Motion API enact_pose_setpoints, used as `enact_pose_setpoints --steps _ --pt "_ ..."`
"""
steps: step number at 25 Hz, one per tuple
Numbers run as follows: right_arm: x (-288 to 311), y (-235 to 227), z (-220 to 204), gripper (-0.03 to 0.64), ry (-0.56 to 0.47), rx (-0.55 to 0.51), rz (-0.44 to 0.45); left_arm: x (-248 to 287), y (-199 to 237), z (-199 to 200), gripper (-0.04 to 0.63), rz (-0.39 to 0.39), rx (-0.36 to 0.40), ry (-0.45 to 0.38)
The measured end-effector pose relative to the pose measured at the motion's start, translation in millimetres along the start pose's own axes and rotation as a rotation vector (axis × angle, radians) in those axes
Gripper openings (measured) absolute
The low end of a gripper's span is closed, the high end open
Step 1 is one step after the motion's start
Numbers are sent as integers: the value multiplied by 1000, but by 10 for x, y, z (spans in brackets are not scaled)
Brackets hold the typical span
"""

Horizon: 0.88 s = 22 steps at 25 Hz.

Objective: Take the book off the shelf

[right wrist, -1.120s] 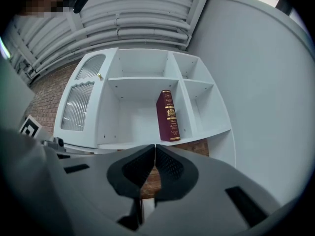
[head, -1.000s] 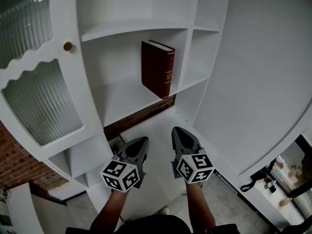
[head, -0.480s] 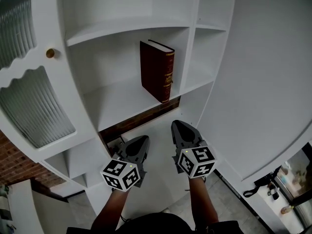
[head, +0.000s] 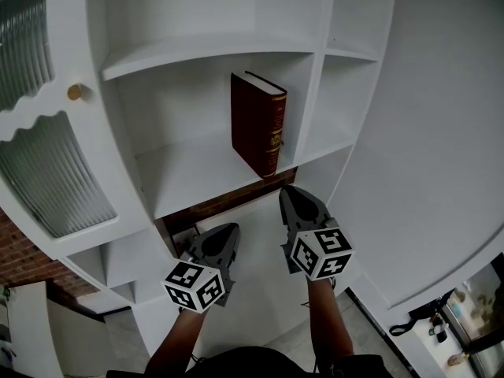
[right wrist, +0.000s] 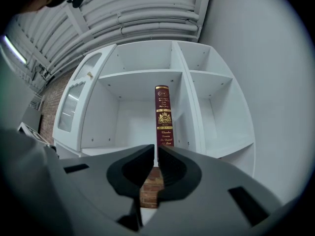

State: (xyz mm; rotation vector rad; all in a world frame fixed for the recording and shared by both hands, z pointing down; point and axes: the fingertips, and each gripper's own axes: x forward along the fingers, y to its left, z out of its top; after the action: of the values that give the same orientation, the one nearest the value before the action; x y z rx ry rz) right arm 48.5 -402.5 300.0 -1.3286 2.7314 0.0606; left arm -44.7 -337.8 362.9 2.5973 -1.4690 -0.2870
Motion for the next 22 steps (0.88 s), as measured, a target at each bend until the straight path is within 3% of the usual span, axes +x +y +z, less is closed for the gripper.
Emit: enact_pose_setpoints --steps 5,7,14,22 --pt "168 -42 91 35 -17 4 42 53 45 -59 17 19 1 14" --pt "241 -41 104 96 -17 2 61 70 76 -64 17 27 1 15" --pt "453 -120 169 138 -36 -6 60 142 158 -27 15 46 14 11" --pt "691 -181 165 249 -32 -13 74 196 266 -97 17 77 10 28"
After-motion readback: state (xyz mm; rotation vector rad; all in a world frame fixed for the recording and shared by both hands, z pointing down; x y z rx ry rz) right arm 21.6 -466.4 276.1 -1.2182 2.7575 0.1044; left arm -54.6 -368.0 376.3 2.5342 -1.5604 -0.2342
